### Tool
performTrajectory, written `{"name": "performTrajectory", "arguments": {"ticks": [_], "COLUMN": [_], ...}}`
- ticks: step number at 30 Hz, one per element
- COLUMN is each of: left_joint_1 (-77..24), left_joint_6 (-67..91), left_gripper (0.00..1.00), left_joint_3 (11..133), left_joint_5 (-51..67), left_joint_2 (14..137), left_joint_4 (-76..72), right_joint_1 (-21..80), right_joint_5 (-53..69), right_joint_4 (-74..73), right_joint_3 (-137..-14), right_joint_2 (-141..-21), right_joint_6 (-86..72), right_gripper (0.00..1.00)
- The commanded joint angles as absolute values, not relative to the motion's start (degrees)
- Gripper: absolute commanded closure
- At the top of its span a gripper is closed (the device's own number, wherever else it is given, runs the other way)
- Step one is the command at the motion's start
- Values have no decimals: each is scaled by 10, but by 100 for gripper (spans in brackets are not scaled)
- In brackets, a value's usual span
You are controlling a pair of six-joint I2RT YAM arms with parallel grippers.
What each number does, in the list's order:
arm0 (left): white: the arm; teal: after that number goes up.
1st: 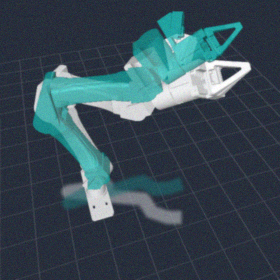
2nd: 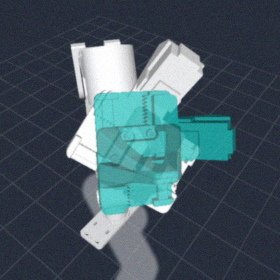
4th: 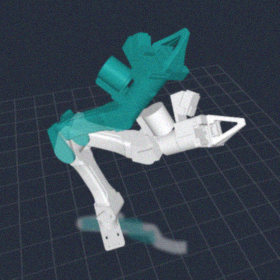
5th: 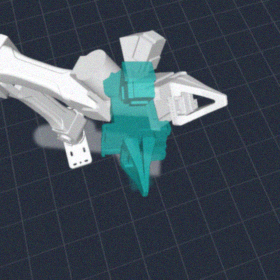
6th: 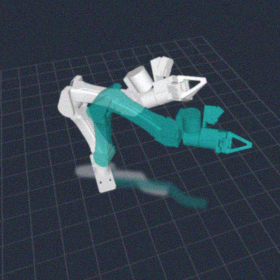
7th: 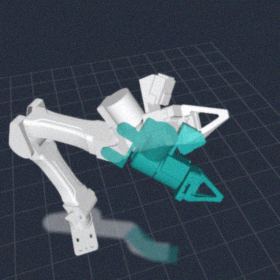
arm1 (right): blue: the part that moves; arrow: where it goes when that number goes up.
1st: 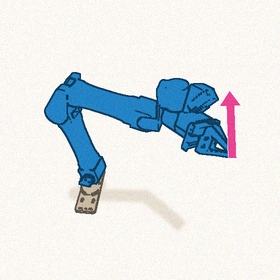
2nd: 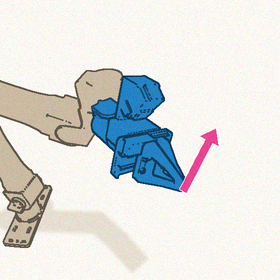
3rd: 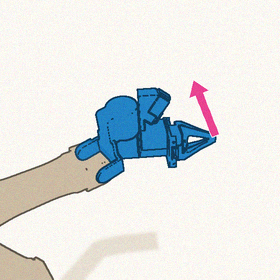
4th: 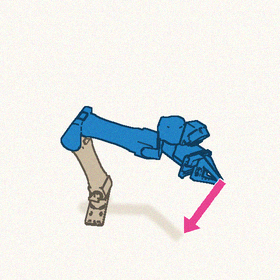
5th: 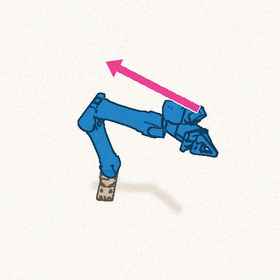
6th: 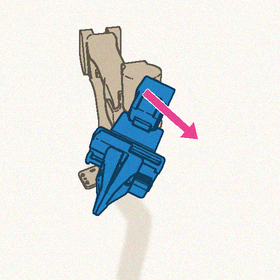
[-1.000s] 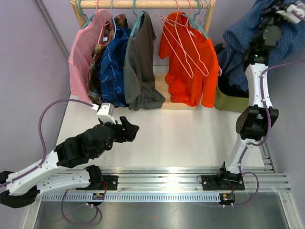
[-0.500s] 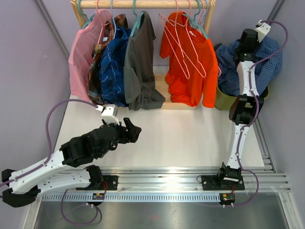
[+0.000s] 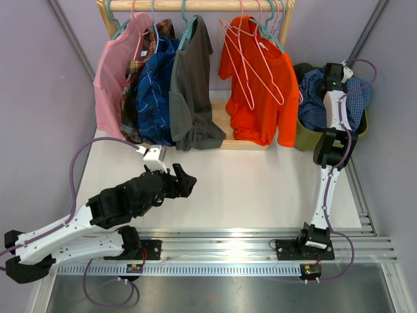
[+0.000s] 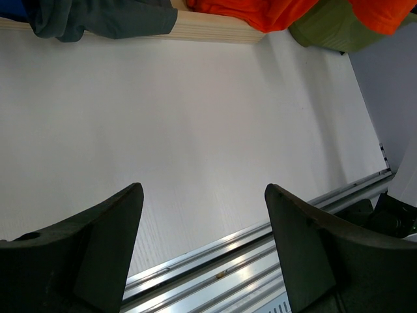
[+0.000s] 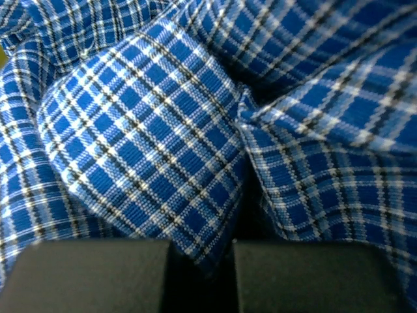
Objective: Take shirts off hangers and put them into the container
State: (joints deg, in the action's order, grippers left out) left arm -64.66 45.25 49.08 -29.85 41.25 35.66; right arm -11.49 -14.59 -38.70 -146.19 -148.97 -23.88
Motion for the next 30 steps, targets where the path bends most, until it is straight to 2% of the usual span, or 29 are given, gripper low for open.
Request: {"name": "performTrajectory", "arguments": {"ticks": [1, 9, 10, 11, 12, 14, 15, 16, 18, 20, 25, 30], "left_joint_1": [-644, -643, -643, -643, -643, -643, -643, -643, -642, -643, -642, -642], "left_joint_6": [461, 462, 462, 461, 461, 461, 460, 460, 461, 460, 457, 448], "left_gripper": [21, 22, 22, 22, 21, 21, 21, 21, 21, 21, 20, 17], "left_joint_3": [483, 465, 463, 462, 463, 464, 463, 462, 462, 461, 466, 468], "left_joint_5": [-287, -272, -268, -265, -265, -267, -268, -268, -272, -272, -274, -283], "left_joint_2": [406, 401, 401, 403, 403, 404, 403, 403, 403, 406, 412, 407], "left_joint_4": [319, 291, 287, 287, 287, 288, 288, 289, 287, 286, 285, 286], "right_joint_1": [-120, -141, -143, -143, -143, -142, -143, -142, -143, -143, -142, -142], "right_joint_5": [-84, -42, -37, -35, -32, -22, -29, -37, -46, -55, -22, 54], "right_joint_4": [-536, -592, -589, -584, -562, -526, -488, -468, -423, -403, -333, -138], "right_joint_3": [-1398, -1467, -1462, -1455, -1432, -1398, -1361, -1344, -1323, -1310, -1283, -1117], "right_joint_2": [-1517, -1584, -1579, -1570, -1540, -1496, -1445, -1418, -1348, -1309, -1195, -1040], "right_joint_6": [-242, -236, -238, -241, -242, -241, -244, -246, -246, -245, -244, -252], "right_gripper": [100, 100, 96, 86, 54, 47, 40, 23, 7, 1, 0, 1]}}
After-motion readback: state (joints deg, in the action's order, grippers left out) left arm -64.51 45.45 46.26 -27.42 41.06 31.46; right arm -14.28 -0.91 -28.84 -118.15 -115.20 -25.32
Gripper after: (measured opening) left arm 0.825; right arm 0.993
